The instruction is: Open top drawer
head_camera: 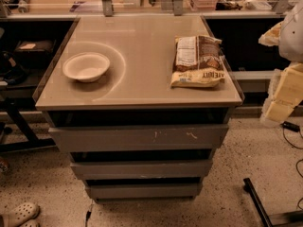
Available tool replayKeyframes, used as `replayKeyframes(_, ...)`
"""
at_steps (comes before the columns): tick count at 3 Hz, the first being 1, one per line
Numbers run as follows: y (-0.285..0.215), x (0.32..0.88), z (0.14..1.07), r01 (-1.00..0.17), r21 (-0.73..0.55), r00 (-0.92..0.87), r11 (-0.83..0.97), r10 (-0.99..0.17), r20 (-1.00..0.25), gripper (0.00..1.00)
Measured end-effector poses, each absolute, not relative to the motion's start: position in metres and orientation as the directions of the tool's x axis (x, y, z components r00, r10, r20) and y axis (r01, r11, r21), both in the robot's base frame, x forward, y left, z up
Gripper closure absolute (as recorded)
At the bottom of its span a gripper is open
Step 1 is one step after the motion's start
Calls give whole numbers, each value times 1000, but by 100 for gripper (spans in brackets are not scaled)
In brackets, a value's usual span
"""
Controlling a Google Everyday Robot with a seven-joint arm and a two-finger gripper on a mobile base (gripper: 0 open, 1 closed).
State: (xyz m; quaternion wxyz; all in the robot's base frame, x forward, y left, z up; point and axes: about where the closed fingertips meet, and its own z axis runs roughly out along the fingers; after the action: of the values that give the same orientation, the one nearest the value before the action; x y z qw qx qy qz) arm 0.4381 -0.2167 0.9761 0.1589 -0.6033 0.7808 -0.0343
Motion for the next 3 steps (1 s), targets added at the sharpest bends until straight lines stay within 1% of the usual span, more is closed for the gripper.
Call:
replayKeyframes(1,-212,435,969,-932,-251,-215,263,-956,-202,0)
replayKeyframes(2,-192,418,937,-937,-217,-222,273,-947,-233,0)
replayKeyframes(3,-169,404,877,-954,-144,-221,263,-941,-255,0)
